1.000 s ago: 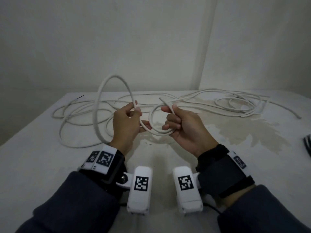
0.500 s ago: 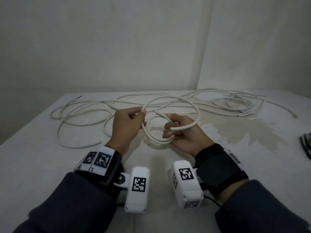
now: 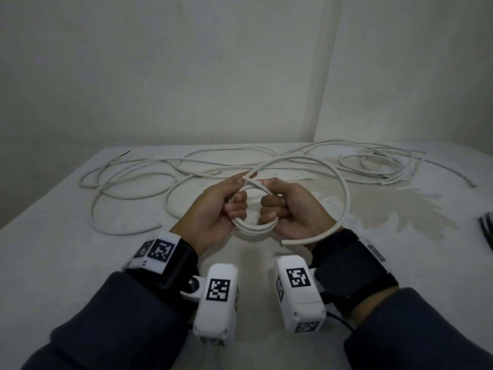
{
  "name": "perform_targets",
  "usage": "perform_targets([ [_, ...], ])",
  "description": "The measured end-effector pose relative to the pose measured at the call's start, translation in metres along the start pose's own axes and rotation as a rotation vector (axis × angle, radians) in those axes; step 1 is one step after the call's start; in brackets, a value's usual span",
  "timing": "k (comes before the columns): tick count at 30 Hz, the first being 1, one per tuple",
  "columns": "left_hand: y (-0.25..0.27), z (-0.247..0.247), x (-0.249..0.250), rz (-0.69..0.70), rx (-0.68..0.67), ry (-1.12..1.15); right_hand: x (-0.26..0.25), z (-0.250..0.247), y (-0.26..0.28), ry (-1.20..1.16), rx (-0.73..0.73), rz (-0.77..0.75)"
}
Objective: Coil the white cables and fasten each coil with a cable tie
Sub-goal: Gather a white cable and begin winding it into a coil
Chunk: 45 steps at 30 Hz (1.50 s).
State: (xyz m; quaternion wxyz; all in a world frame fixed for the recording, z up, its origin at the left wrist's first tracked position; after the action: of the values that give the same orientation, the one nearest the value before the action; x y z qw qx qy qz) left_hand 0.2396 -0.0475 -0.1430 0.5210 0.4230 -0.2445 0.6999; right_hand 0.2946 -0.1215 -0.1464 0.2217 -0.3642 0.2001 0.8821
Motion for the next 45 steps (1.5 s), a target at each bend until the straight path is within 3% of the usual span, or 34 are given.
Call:
perform_targets([
  [8, 0.001, 0.003, -0.001, -0.061, -0.02, 0.074, 0.001, 0.004, 0.002, 0.069, -0.003, 0.008],
  [11, 0.002, 0.002, 0.003, -0.009, 0.04, -0.082, 0.001, 0.003, 0.003, 0.098, 0.008, 0.0],
  [14, 0.003, -0.002, 0.011, 0.134, 0.149, -0.333, 0.001, 0.005, 0.003, 0.145, -0.008, -0.015],
  [20, 0.001, -0.016, 0.019, 0.167, 0.249, -0.328, 0.002, -0.002, -0.001, 0.158, 0.023, -0.009],
  [24, 0.003, -0.041, 0.034, 0.196, 0.36, -0.29, -0.016, -0.034, 0.001, -0.121, 0.233, -0.132],
  [27, 0.006, -0.058, 0.045, 0.23, 0.437, -0.315, -0.031, -0.046, 0.005, -0.33, 0.239, -0.224],
  [34, 0.008, -0.062, 0.051, 0.282, 0.478, -0.282, -0.035, -0.03, 0.003, 0.094, 0.181, -0.279],
  [37, 0.011, -0.063, 0.054, 0.328, 0.498, -0.201, -0.03, -0.024, 0.005, 0.203, 0.155, -0.23],
  [42, 0.013, -0.052, 0.056, 0.35, 0.432, 0.014, -0.015, 0.0, 0.011, 0.579, -0.012, -0.149],
  [45, 0.014, -0.039, 0.054, 0.366, 0.38, 0.031, -0.006, 0.015, 0.015, 0.611, -0.119, -0.128],
])
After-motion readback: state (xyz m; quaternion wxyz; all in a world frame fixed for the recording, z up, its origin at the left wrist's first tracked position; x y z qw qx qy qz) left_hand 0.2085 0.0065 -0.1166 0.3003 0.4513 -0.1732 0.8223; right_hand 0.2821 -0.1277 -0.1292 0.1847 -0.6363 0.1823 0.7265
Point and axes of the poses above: each hand's wrist, its own y-axis away from the middle knuckle, its own z-axis out of the palm, x = y × z, the point moved 8 cm from there along -y, towards the middle knuckle, and after that the axes turned 5 degrees about -y, right-handed, at the moved point
